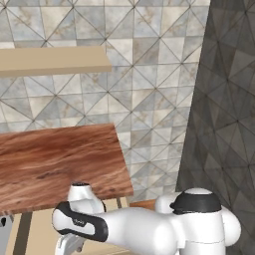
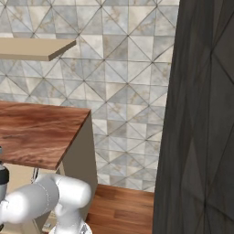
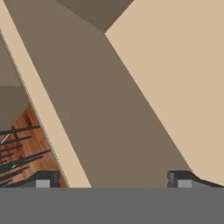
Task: Take the tongs from the drawer on the left and place them on the dining counter next to the tray containing the hot dog.
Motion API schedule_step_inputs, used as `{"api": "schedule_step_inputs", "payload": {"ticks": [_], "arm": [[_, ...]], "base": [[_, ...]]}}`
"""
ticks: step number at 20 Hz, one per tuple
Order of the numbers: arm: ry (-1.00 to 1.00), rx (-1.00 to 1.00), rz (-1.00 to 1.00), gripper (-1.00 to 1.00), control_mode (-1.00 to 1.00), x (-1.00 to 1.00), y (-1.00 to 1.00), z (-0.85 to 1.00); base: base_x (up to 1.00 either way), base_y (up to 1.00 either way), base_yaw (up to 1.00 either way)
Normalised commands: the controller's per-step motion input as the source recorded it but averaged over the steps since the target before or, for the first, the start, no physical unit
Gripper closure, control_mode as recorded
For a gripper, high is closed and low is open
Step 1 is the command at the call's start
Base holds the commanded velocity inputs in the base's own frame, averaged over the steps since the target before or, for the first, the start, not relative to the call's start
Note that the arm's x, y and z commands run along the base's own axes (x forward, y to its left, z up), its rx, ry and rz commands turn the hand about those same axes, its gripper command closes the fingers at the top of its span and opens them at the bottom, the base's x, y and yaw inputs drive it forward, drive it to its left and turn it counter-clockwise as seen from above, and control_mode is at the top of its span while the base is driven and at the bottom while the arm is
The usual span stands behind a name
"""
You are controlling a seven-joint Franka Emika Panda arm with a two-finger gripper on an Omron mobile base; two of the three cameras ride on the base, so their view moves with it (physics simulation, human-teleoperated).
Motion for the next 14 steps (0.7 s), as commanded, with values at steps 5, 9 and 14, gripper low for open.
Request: {"api": "schedule_step_inputs", "payload": {"ticks": [5,9,14], "arm": [[0.04,0.0,0.03,-1.0,-1.0,-0.56,0.22,-0.04],[0.04,0.0,0.03,-1.0,-1.0,-0.52,0.2,0.0],[0.03,0.0,0.02,-1.0,-1.0,-0.5,0.18,0.0]], "base": [[0.0,0.0,0.0],[0.0,0.0,0.0],[0.0,0.0,0.0]]}}
